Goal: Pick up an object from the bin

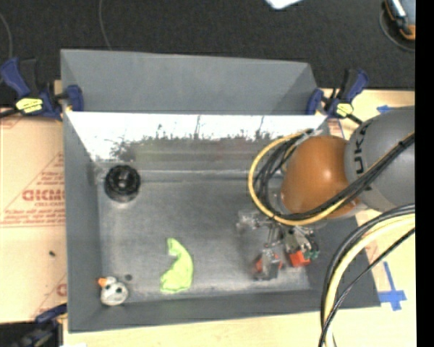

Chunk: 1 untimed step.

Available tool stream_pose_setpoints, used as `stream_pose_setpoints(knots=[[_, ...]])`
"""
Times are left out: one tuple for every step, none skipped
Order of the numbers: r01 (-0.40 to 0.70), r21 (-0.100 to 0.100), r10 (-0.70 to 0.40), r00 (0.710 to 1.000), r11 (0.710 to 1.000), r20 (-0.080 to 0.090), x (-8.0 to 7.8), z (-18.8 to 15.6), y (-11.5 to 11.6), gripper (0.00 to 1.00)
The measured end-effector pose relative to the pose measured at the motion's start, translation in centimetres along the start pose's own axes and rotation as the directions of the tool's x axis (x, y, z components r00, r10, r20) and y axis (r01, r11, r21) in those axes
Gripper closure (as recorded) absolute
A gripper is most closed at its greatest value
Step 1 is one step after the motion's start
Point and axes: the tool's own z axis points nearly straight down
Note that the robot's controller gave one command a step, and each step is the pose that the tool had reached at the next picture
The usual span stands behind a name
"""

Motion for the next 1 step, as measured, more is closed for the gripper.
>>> stream_pose_setpoints(knots=[[0.219,0.000,-0.219,0.976,0.976,-0.003,0.83,0.05,-0.98,0.00]])
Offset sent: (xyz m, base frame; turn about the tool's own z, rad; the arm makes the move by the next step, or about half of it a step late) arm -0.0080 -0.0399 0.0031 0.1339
